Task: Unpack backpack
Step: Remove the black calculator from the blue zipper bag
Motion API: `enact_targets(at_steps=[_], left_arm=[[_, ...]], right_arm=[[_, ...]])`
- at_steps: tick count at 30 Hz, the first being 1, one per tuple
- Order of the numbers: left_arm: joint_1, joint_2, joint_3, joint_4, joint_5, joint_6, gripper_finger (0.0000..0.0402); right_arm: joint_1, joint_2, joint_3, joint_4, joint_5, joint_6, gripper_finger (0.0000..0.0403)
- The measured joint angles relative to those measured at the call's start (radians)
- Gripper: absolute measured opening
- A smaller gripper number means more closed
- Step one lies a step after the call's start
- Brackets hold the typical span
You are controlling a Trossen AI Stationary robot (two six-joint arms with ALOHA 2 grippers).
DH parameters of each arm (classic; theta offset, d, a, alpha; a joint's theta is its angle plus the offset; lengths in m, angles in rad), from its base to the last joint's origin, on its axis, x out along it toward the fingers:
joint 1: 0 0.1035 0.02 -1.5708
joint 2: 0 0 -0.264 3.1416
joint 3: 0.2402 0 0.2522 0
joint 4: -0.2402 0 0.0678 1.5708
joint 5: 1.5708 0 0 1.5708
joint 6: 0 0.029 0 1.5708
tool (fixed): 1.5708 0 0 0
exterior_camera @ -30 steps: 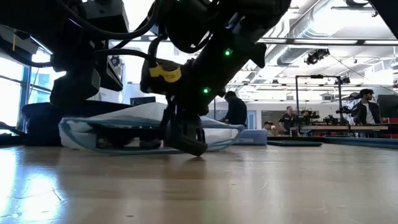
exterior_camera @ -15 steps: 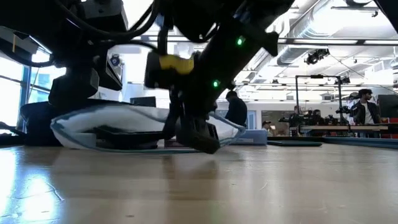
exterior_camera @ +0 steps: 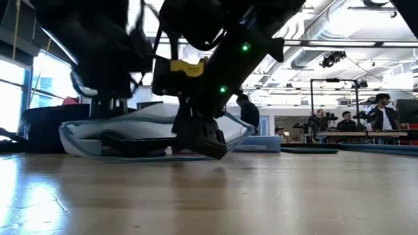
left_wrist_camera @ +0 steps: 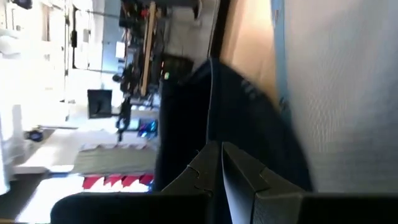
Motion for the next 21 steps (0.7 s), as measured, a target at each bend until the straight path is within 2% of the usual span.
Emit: enact_targets(at_steps=[2,5,11,15,19,21], left_arm=[[0.054,0.000,-0.030,0.046,0.001,0.080,0.0000],[0.137,-0.003,-0.060,0.078,0.039,0.205,0.0000],[0.237,-0.053,-0.089,0.217,0.115,0.501,0.0000],[0.242,-0.115,-0.134,0.403,0.224,0.676,0.0000],[0.245,-0.171,-0.219,0.640,0.497,0.900,0.0000],[0.238,-0.183,-0.255,0.712,0.520,0.944,0.0001]], right_arm=[[-0.001,-0.002,0.000,0.001,0.053,-0.013,0.0186],[-0.003,-0.002,0.000,-0.022,0.050,-0.001,0.0198],[-0.002,-0.012,0.000,-0.096,0.024,0.075,0.0183],[0.000,-0.011,0.007,-0.119,0.008,0.108,0.0169],[-0.001,-0.016,0.010,-0.108,-0.040,0.092,0.0163],[-0.001,-0.024,0.011,-0.108,-0.049,0.081,0.0163]])
